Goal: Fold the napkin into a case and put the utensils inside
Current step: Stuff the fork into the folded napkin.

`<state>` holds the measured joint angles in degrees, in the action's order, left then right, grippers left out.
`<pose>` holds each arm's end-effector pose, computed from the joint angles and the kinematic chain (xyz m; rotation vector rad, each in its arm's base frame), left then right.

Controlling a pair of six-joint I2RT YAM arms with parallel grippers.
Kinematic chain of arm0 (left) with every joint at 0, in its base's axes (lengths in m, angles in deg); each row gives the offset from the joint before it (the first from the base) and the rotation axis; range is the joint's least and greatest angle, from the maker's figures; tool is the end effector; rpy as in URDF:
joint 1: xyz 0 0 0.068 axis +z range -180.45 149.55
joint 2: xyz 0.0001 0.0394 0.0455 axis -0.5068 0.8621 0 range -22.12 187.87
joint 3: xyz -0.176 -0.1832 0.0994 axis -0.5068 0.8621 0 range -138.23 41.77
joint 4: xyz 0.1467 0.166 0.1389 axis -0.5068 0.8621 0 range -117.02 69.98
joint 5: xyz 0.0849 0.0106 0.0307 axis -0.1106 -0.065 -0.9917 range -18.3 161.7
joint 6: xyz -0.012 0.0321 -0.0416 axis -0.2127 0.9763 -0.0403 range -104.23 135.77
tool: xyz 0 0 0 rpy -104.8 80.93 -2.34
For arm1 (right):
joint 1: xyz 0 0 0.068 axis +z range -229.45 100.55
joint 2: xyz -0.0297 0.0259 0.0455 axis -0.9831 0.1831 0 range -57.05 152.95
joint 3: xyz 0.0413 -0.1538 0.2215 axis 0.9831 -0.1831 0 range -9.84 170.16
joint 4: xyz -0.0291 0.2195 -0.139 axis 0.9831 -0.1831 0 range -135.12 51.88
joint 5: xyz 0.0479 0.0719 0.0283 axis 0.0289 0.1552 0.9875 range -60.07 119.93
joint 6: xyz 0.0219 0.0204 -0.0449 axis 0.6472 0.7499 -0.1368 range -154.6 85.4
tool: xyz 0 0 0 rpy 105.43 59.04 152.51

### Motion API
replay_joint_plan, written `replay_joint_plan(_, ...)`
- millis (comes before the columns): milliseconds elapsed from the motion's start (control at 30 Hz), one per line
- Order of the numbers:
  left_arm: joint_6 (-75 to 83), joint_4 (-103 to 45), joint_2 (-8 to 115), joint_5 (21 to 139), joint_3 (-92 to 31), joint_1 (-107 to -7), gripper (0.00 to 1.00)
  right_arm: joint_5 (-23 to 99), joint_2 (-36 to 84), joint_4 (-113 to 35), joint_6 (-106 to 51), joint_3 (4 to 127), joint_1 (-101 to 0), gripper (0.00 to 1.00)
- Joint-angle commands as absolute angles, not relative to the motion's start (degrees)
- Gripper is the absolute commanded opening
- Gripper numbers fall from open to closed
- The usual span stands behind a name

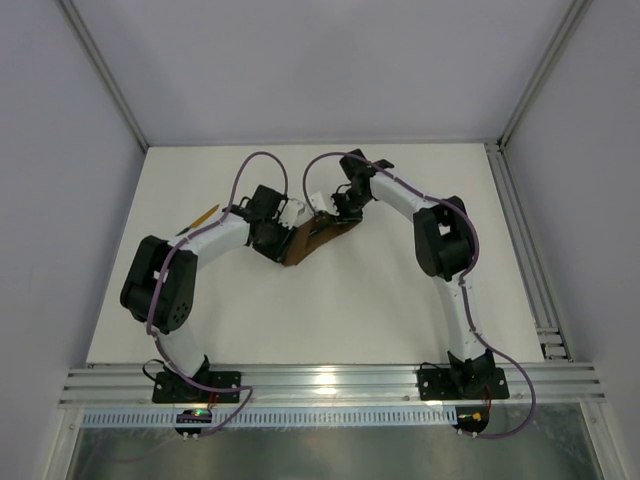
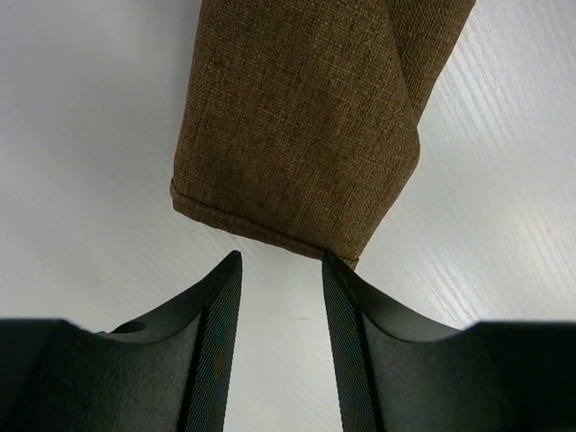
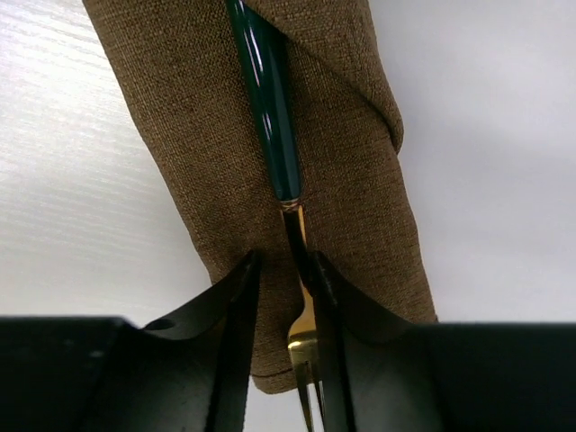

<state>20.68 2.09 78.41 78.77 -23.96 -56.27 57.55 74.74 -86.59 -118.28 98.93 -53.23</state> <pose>0.3148 -0.1572 0.1844 0.7534 2.5958 -0.2780 0.4218 0.2262 0.1697 -2.1959 1.4129 0.3578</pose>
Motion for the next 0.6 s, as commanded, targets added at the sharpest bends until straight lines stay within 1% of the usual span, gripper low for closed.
replay_joint_plan(0,20.8,0.8,78.6,78.6,-23.4,-56.4,0.42,57.4,75.1,-86.9,-117.3,102.4,-52.7,0.31)
replay_joint_plan(333,21.0,0.2,78.8,77.9,-23.7,-56.4,0.42,56.3,73.6,-88.6,-119.2,102.5,-52.3,0.29)
replay_joint_plan(400,21.1,0.2,78.9,77.9,-23.8,-56.4,0.42,55.2,74.0,-88.5,-119.6,102.5,-52.0,0.26)
replay_joint_plan(433,21.1,0.3,78.9,77.8,-23.8,-56.4,0.42,54.6,74.2,-88.7,-119.9,102.7,-51.9,0.21)
replay_joint_plan(467,21.2,0.2,78.9,77.9,-23.8,-56.4,0.42,54.3,74.3,-88.7,-119.9,102.7,-51.8,0.19)
replay_joint_plan(567,21.2,0.2,79.0,78.0,-23.7,-56.4,0.42,54.1,74.2,-88.5,-120.1,102.9,-51.7,0.16)
